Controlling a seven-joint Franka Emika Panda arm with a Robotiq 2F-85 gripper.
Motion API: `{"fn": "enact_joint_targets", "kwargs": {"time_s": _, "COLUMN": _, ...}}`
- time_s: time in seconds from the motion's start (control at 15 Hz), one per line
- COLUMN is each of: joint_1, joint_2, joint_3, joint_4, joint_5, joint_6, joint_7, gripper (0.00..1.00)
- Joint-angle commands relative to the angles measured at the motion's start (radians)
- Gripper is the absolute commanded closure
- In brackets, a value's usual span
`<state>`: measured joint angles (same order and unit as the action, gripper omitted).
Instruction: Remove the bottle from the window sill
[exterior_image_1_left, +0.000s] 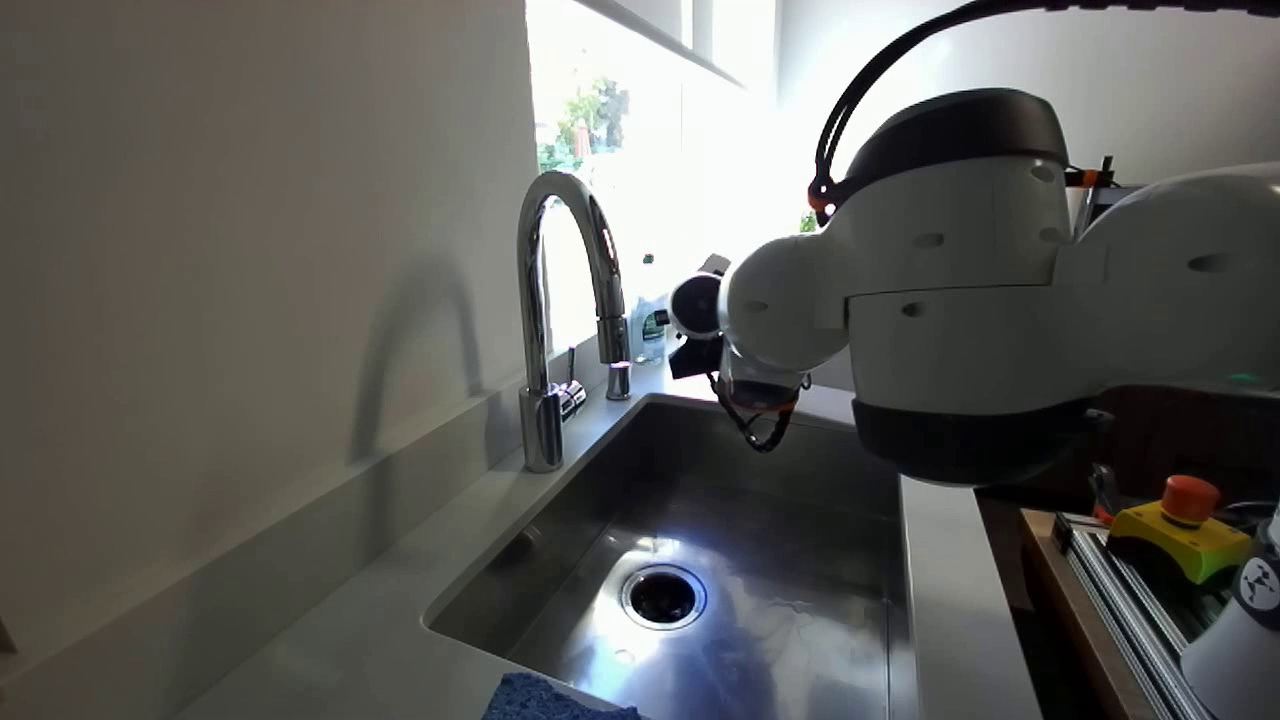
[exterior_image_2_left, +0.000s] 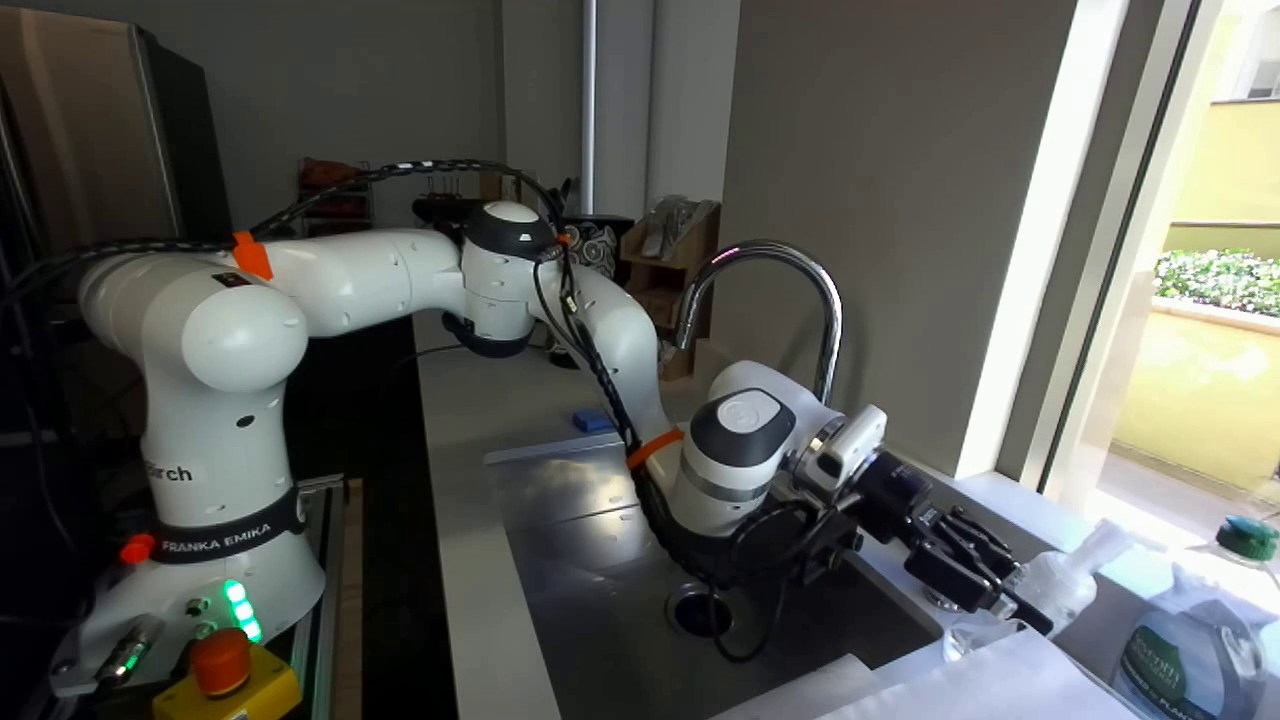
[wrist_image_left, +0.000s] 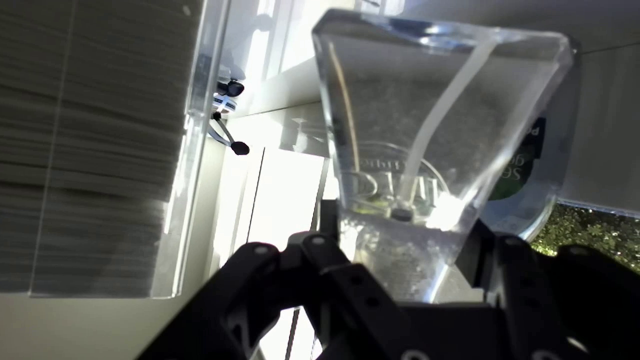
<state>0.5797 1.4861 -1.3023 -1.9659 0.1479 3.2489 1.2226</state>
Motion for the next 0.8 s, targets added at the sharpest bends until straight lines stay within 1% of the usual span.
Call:
{"fn": "enact_joint_targets", "kwargs": {"time_s": 0.0, "joint_1": -0.005, "joint_2": 0.000, "joint_3": -0.003, "joint_4": 0.010, "joint_5": -0.020, "joint_6": 0.002, "joint_7": 0.026, "gripper": 0.70}}
{"fn": "enact_joint_targets", "kwargs": {"time_s": 0.2, "joint_1": -0.005, "joint_2": 0.000, "joint_3": -0.003, "joint_4": 0.010, "joint_5": -0.029, "joint_6": 0.001, "joint_7": 0.029, "gripper": 0.70}}
{"fn": "enact_joint_targets", "kwargs": {"time_s": 0.4, "joint_1": -0.023, "joint_2": 0.000, "joint_3": 0.039, "joint_4": 0.034, "joint_5": -0.004, "joint_6": -0.010, "joint_7": 0.013, "gripper": 0.70}}
{"fn": "enact_joint_targets", "kwargs": {"time_s": 0.47, "joint_1": -0.032, "joint_2": 0.000, "joint_3": 0.066, "joint_4": 0.050, "joint_5": 0.080, "joint_6": -0.015, "joint_7": -0.061, "gripper": 0.70}}
{"fn": "enact_joint_targets", "kwargs": {"time_s": 0.53, "joint_1": -0.040, "joint_2": 0.000, "joint_3": 0.079, "joint_4": 0.058, "joint_5": 0.096, "joint_6": -0.015, "joint_7": -0.065, "gripper": 0.70}}
{"fn": "enact_joint_targets", "kwargs": {"time_s": 0.6, "joint_1": -0.038, "joint_2": 0.000, "joint_3": 0.079, "joint_4": 0.055, "joint_5": 0.047, "joint_6": -0.013, "joint_7": -0.014, "gripper": 0.70}}
{"fn": "enact_joint_targets", "kwargs": {"time_s": 0.73, "joint_1": -0.042, "joint_2": 0.002, "joint_3": 0.085, "joint_4": 0.060, "joint_5": 0.052, "joint_6": -0.007, "joint_7": -0.017, "gripper": 0.70}}
